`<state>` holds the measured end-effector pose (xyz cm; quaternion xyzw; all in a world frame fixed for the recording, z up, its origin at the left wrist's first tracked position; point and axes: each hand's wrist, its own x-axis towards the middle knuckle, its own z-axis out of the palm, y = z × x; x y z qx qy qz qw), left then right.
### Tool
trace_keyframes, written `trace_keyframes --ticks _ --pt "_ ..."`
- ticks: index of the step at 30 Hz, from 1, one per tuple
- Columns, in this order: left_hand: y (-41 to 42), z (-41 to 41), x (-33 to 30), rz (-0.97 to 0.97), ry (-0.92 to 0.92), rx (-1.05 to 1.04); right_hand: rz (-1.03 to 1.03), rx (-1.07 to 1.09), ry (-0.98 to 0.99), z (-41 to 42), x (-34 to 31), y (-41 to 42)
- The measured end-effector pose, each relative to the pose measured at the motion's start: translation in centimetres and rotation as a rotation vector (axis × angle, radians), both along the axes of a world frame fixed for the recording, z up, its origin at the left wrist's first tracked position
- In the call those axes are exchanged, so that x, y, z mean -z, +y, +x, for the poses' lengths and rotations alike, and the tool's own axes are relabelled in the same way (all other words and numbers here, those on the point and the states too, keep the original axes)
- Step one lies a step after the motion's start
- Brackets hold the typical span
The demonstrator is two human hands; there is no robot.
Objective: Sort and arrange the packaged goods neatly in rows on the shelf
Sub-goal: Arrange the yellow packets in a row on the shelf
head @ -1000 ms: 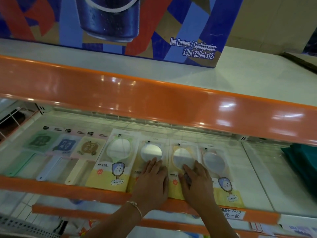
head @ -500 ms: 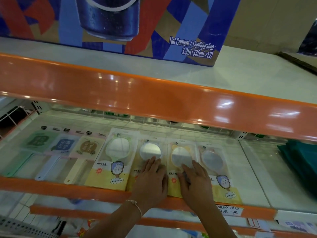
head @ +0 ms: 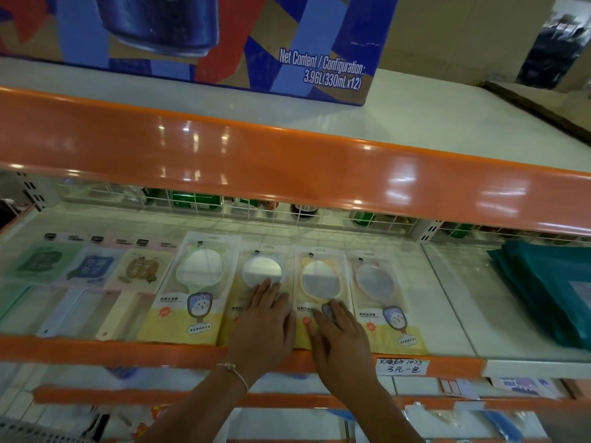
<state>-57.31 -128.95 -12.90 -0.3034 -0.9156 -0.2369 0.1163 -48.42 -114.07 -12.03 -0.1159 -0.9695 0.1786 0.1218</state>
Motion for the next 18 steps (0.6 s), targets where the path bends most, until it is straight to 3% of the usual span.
trace_keyframes --ticks 3,8,12,18 --pt "-0.1 0.0 0.0 0.037 0.019 0.023 -0.051 0.009 0.044 0.7 -1.1 0.6" --pt "-0.1 0.5 -0.5 -0.005 0.035 0.07 -0.087 0.261 0.155 2.6 -2.6 4.5" --pt "2.0 2.3 -1.4 -0.026 0.07 0.144 -0.17 0.37 0.105 3.6 -3.0 8.9" --pt "9.2 4.6 -2.9 0.016 0.086 0.184 -0.258 0.317 0.095 4.7 -3.9 12.3"
